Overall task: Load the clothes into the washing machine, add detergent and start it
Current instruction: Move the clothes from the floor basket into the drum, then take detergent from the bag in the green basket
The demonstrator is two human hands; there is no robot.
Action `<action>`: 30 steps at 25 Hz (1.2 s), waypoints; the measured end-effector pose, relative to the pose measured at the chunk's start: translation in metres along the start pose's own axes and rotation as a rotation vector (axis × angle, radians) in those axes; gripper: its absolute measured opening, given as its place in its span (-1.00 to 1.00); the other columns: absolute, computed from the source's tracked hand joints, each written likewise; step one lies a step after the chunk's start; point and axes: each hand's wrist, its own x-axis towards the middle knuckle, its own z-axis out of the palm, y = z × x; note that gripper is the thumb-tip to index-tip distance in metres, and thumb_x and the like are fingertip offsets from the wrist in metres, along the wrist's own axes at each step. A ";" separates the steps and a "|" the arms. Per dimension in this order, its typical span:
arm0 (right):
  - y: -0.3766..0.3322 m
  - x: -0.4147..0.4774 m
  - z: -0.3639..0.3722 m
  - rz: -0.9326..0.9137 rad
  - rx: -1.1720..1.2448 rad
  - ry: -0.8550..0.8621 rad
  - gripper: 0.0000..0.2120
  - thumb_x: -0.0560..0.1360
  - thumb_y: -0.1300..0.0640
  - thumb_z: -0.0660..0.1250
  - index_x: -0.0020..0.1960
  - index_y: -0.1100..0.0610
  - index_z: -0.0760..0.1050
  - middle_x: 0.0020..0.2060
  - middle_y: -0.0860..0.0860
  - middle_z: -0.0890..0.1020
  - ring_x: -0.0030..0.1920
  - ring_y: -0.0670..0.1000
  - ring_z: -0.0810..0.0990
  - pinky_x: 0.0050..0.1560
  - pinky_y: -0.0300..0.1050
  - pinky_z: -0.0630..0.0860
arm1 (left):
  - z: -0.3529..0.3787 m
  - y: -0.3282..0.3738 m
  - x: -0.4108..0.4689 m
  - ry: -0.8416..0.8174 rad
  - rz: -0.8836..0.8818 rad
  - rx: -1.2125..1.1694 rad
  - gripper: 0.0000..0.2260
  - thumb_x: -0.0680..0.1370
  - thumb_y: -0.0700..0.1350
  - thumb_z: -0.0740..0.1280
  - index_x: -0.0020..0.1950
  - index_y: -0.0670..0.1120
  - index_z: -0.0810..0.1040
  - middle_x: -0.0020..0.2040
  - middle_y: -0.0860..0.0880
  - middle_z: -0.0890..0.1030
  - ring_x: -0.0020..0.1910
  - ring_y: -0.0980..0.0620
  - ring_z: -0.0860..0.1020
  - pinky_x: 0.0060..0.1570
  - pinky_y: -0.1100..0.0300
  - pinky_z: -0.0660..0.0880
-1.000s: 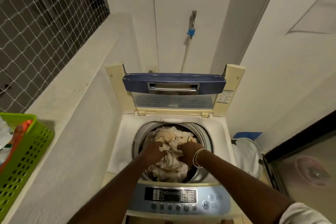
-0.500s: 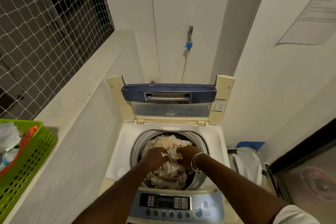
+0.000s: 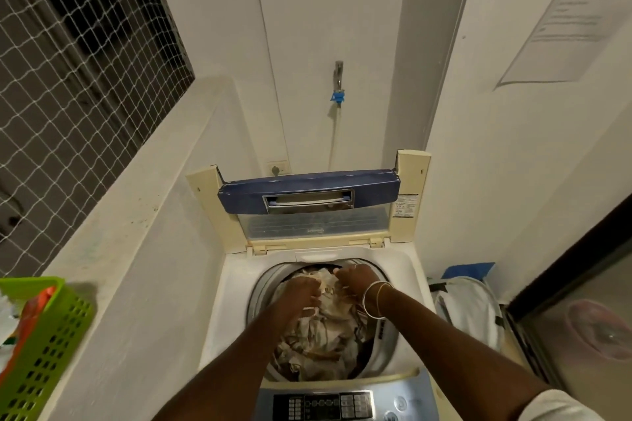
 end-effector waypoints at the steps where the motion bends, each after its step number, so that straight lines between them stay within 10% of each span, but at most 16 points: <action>1: 0.000 0.007 0.006 0.024 0.101 0.024 -0.89 0.57 0.19 0.30 -0.08 0.21 0.55 -0.31 0.12 0.59 -0.38 0.05 0.57 -0.33 -0.12 0.48 | -0.004 0.003 0.007 -0.021 -0.014 -0.048 -0.91 0.61 -0.13 0.28 0.00 -0.09 0.57 -0.10 -0.10 0.61 -0.18 -0.03 0.56 -0.16 0.15 0.46; 8: 0.009 0.072 0.047 0.187 0.656 0.207 -0.75 0.62 0.30 0.08 -0.20 0.19 0.40 -0.58 0.04 0.38 -0.65 -0.01 0.36 -0.64 -0.26 0.33 | -0.024 -0.006 0.070 -0.052 -0.059 -0.332 -0.86 0.62 -0.20 0.25 0.04 -0.18 0.59 -0.13 -0.12 0.63 -0.16 -0.04 0.59 -0.09 0.10 0.54; 16: 0.014 0.121 0.074 0.223 0.986 0.382 -0.82 0.61 0.22 0.11 -0.12 0.20 0.42 -0.49 0.11 0.50 -0.38 0.10 0.43 -0.30 -0.08 0.39 | -0.021 0.011 0.126 0.070 -0.144 -0.751 -0.79 0.67 -0.19 0.10 -0.03 -0.17 0.50 -0.09 -0.15 0.53 -0.05 -0.07 0.51 0.16 0.05 0.45; 20: 0.009 0.132 0.072 0.224 1.016 0.398 -0.81 0.63 0.16 0.12 0.07 0.21 0.48 -0.18 0.17 0.58 -0.16 0.14 0.59 -0.07 0.05 0.57 | -0.010 0.020 0.136 0.050 -0.150 -0.931 -0.76 0.68 -0.16 0.08 0.03 -0.23 0.50 -0.04 -0.18 0.54 0.03 -0.12 0.50 0.36 -0.01 0.35; 30: 0.016 0.140 0.066 0.224 0.952 0.336 -0.71 0.62 -0.06 0.21 -0.10 0.13 0.50 -0.29 0.02 0.54 -0.21 0.00 0.55 -0.16 -0.08 0.50 | -0.007 0.013 0.147 0.030 -0.188 -0.916 -0.82 0.64 -0.05 0.23 -0.05 -0.12 0.53 -0.03 -0.04 0.58 0.02 0.02 0.53 0.27 0.04 0.39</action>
